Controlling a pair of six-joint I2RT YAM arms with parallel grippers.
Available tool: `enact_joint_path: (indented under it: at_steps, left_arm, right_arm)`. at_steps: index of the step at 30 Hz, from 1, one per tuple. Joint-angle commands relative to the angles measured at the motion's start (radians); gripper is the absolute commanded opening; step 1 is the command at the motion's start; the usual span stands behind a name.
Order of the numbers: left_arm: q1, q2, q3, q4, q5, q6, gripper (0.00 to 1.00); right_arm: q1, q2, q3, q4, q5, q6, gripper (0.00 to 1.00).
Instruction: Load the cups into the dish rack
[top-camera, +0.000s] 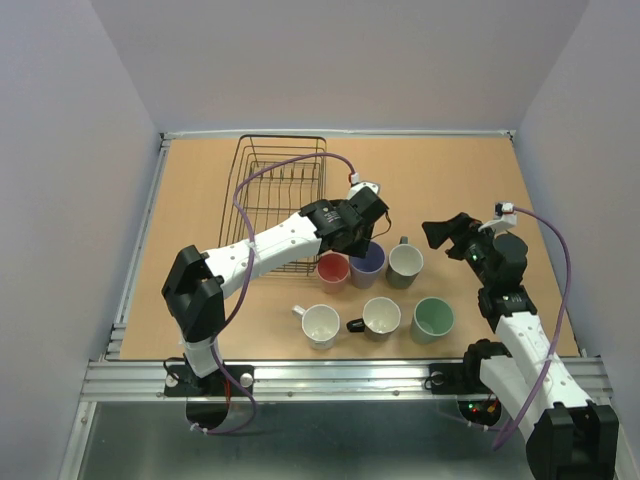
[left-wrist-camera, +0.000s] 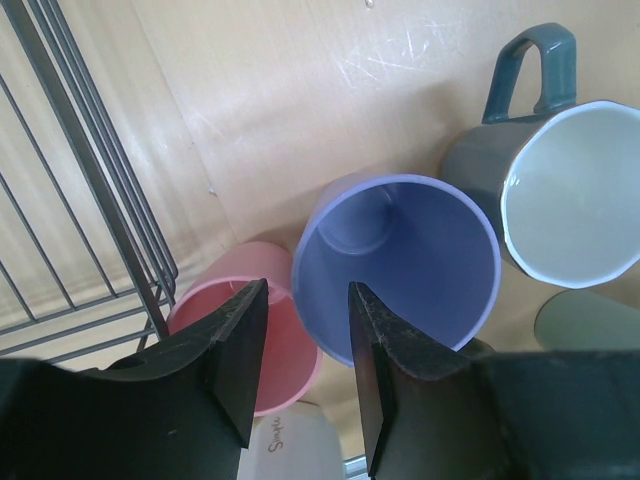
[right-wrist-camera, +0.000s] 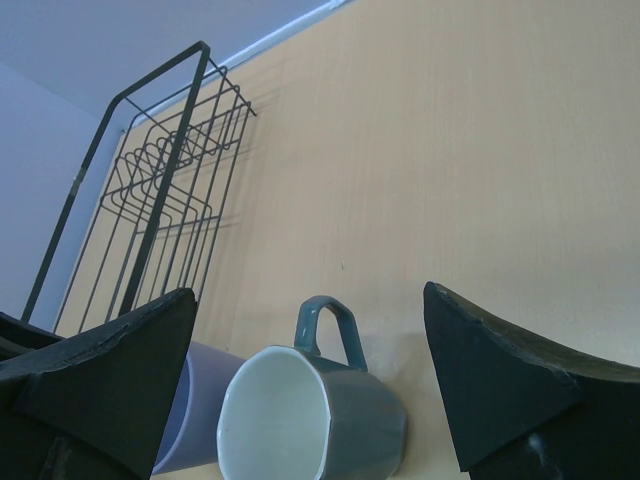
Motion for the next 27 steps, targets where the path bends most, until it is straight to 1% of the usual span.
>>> enact_joint_path:
  at_steps: [1,11,14,15,16,17,18,19,22,26,27]
  left_arm:
    - [-0.006,0.003,-0.009,0.019,-0.005,0.002,0.48]
    - [-0.004,0.072,-0.025,0.047,-0.032,0.022,0.47]
    - [-0.001,0.082,-0.022,0.056,-0.029,0.026,0.37]
    - [-0.001,0.082,-0.022,0.059,-0.029,0.028,0.32]
    - [0.0,0.08,-0.022,0.064,-0.026,0.031,0.22]
    - [0.0,0.079,-0.02,0.065,-0.025,0.032,0.15]
    - [0.002,0.079,-0.017,0.068,-0.022,0.035,0.05]
    - [0.002,0.08,-0.013,0.068,-0.021,0.037,0.0]
    - [0.008,0.072,-0.005,0.082,-0.002,0.048,0.0]
    - [0.023,0.048,0.036,0.081,-0.002,0.071,0.0]
    - [0.035,0.04,0.049,0.079,0.001,0.077,0.0]
  right_arm:
    - [-0.001,0.006,-0.008,0.019,0.004,-0.015,1.0]
    - [-0.001,0.006,-0.008,0.019,0.007,-0.015,1.0]
    - [-0.001,0.012,-0.008,0.019,0.007,-0.017,1.0]
    - [-0.001,0.012,-0.008,0.019,0.005,-0.017,1.0]
    - [-0.001,0.014,-0.006,0.019,0.007,-0.017,1.0]
    - [-0.001,0.018,-0.006,0.019,0.005,-0.017,1.0]
    - [-0.001,0.021,-0.006,0.019,0.007,-0.017,1.0]
    - [-0.001,0.024,-0.005,0.019,0.007,-0.017,1.0]
    - [-0.001,0.046,0.009,0.02,0.011,-0.026,1.0]
    - [-0.001,0.037,0.082,0.014,-0.028,-0.012,1.0]
    - [-0.001,0.034,0.122,0.014,-0.03,-0.004,1.0]
